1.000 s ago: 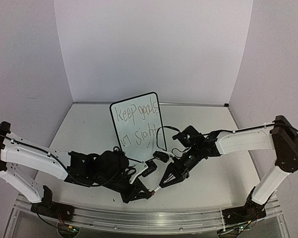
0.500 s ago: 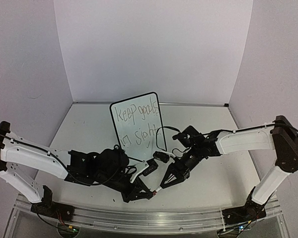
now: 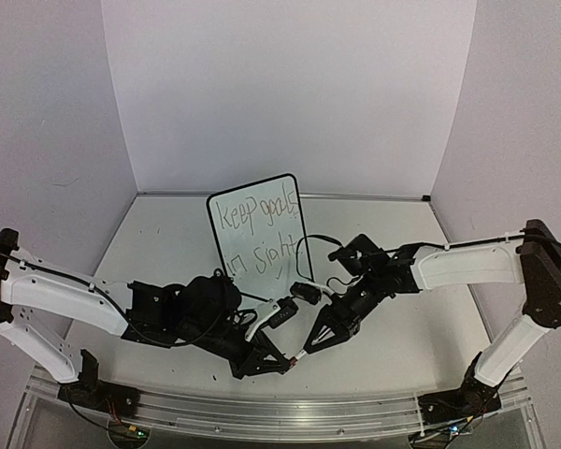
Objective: Write a sentence on the whiteboard
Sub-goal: Insert the whiteboard marker without the cap into the pen cap.
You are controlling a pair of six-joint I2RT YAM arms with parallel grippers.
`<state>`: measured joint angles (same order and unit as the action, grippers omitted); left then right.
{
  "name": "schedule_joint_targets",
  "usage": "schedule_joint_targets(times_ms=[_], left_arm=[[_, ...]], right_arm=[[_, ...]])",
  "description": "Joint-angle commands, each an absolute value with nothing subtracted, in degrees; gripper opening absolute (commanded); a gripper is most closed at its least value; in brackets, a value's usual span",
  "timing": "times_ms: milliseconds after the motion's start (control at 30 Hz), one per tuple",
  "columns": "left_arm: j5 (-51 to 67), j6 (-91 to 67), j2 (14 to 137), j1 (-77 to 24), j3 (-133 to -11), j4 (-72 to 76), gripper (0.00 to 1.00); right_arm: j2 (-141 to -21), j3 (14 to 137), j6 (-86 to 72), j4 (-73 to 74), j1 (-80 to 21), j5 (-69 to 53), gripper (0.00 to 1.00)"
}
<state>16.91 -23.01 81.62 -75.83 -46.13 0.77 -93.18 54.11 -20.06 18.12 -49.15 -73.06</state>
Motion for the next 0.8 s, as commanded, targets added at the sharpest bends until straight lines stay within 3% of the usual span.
schedule_joint_targets(times_ms=[0, 767], left_arm=[[15.1, -22.35, 80.69, -73.87, -49.86, 15.1, 0.0], [18.14, -21.8, 84.76, -72.12, -53.54, 20.42, 0.0]], right_arm=[[-90.81, 56.33, -18.28, 16.0, -51.27, -77.87, 0.0], [-89.53, 56.6, -17.83, 15.72, -52.1, -78.64, 0.0]])
